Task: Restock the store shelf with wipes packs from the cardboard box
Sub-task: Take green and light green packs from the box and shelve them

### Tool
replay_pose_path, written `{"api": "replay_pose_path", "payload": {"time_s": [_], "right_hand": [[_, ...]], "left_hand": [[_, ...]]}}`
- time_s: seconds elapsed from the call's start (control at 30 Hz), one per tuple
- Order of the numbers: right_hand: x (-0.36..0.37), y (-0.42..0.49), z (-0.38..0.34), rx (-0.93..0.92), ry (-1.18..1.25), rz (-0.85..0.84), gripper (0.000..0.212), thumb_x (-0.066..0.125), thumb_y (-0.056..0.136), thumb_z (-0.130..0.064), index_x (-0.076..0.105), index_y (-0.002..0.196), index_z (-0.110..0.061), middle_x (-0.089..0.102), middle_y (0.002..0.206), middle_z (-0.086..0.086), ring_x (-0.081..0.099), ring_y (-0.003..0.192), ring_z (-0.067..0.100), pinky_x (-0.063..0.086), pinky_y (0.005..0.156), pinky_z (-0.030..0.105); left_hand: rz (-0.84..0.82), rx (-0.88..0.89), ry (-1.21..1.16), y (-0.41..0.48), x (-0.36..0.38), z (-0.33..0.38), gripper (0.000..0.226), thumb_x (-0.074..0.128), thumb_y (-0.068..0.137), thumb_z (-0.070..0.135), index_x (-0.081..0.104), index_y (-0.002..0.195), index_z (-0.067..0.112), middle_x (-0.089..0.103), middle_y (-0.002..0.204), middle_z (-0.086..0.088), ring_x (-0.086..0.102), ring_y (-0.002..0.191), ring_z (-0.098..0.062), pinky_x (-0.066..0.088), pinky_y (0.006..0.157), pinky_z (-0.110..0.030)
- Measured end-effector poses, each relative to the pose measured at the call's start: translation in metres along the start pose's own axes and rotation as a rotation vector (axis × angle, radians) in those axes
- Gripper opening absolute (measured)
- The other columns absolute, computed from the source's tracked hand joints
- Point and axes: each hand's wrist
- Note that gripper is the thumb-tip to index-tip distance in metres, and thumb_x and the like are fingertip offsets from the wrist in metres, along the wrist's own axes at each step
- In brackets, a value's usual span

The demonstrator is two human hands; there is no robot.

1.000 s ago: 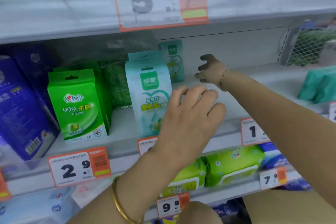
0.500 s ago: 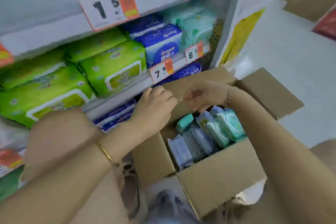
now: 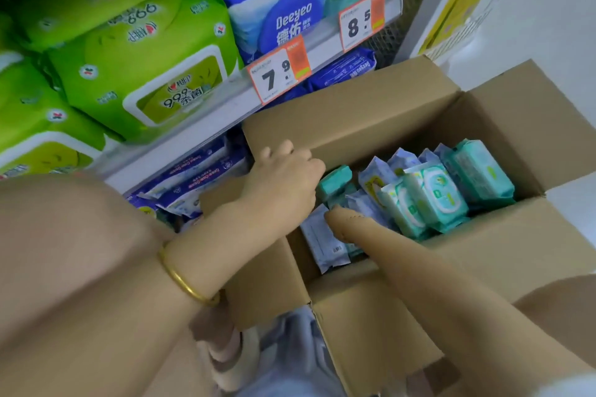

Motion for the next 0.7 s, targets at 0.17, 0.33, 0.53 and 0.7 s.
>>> {"api": "replay_pose_path", "payload": {"time_s": [0.17, 0.33, 0.53, 0.7], "right_hand": [[0.022, 0.037, 0.0, 0.055, -0.229, 0.152, 0.053, 0.035, 0.1, -0.014, 0.015, 0.148, -0.003, 0.016, 0.154, 0.016, 0.02, 0.142, 0.03, 0.033, 0.111, 0.039], [0.025, 0.048, -0.001, 0.116, -0.32, 0.131, 0.068, 0.058, 0.089, -0.016, 0.021, 0.145, -0.012, 0.028, 0.148, 0.016, 0.031, 0.137, 0.029, 0.038, 0.108, 0.039], [0.019, 0.06, 0.001, 0.097, -0.317, 0.057, 0.074, 0.062, 0.085, -0.016, 0.019, 0.145, -0.019, 0.043, 0.137, 0.012, 0.048, 0.123, 0.028, 0.05, 0.092, 0.036], [0.014, 0.056, -0.002, 0.083, -0.287, 0.07, 0.039, 0.054, 0.09, -0.013, 0.049, 0.129, -0.011, 0.054, 0.127, 0.008, 0.055, 0.115, 0.026, 0.051, 0.086, 0.033]], "left_hand": [[-0.045, -0.042, -0.03, 0.002, 0.003, -0.003, 0.025, 0.044, 0.095, 0.023, 0.054, 0.119, 0.02, 0.052, 0.124, 0.002, 0.039, 0.119, -0.022, 0.034, 0.097, -0.038], [-0.056, -0.053, -0.06, 0.005, 0.005, 0.003, 0.027, 0.043, 0.096, 0.025, 0.051, 0.122, 0.022, 0.05, 0.125, 0.003, 0.038, 0.12, -0.02, 0.034, 0.099, -0.036], [-0.079, -0.08, -0.063, 0.007, 0.007, 0.002, 0.029, 0.044, 0.096, 0.025, 0.051, 0.124, 0.022, 0.049, 0.126, 0.003, 0.037, 0.121, -0.021, 0.033, 0.099, -0.037], [-0.08, -0.087, -0.055, 0.009, 0.01, 0.0, 0.028, 0.043, 0.096, 0.024, 0.051, 0.123, 0.021, 0.05, 0.124, 0.003, 0.038, 0.12, -0.02, 0.034, 0.1, -0.037]]}}
Point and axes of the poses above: each hand's wrist, its own y-axis towards the middle knuckle, its own x-axis out of the palm, z = x × y
